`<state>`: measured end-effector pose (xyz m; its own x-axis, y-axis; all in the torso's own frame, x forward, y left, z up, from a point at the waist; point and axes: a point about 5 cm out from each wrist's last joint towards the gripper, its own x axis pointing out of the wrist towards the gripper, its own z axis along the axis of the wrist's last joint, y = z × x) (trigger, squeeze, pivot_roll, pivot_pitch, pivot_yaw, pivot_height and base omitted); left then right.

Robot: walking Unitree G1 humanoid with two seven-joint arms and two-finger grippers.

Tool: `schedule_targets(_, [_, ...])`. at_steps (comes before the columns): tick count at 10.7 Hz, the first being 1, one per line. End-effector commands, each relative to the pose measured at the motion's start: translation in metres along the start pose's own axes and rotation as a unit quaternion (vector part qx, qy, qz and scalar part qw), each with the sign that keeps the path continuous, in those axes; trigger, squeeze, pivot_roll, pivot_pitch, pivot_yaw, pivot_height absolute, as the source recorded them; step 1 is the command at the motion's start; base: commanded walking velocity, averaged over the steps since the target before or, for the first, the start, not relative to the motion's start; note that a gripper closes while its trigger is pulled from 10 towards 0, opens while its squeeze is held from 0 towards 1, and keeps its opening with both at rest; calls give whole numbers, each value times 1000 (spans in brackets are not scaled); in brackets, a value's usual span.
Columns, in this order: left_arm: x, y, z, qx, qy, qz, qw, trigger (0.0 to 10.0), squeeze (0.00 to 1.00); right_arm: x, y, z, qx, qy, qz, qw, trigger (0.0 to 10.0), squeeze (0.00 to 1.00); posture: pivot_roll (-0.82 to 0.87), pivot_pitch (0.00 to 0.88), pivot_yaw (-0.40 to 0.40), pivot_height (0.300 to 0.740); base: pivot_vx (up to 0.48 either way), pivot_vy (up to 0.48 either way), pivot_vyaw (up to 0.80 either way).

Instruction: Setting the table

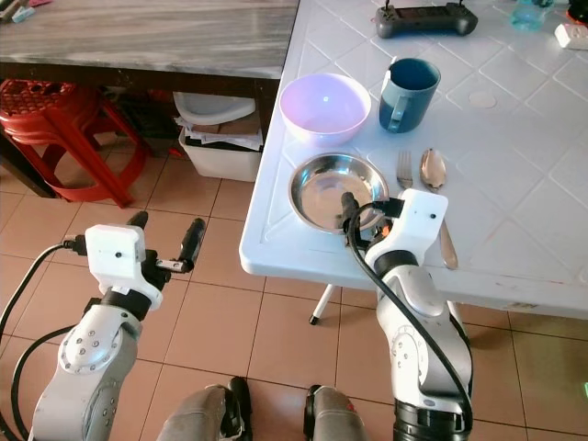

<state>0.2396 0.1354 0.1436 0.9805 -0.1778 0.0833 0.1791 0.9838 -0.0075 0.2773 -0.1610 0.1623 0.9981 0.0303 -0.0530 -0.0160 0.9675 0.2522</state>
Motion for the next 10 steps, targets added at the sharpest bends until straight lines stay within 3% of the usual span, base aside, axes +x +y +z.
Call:
schedule_targets(1, [-4,0,-1,-2,5,-3,1000,10000,0,-1,0,-1,8,3,-3,1000,10000,0,-32,237,59,740,0,0,0])
schedule_targets(2, [-4,0,-1,-2,7,-5,1000,10000,0,4,-1,-4,20,14,-2,1000,1412,0,-28,243,62,740,0,0,0])
schedule_targets(3, [-6,-1,-1,-1,9,-6,1000,10000,0,8,0,-8,28,29,-1,999,0,0,-22,249,59,740,0,0,0])
schedule_targets(5, [-9,-1,-2,-8,15,-12,1000,10000,0,12,6,-10,44,47,17,998,0,0,-13,255,58,740,0,0,0])
schedule_targets(8, [-18,-20,-1,-40,21,-125,991,10000,0,17,1,-16,58,80,7,995,0,0,-8,261,47,740,0,0,0])
schedule_targets(10, [-24,-24,-6,-41,40,-149,987,10000,0,18,-6,-22,65,104,-16,992,0,0,-7,255,44,740,0,0,0])
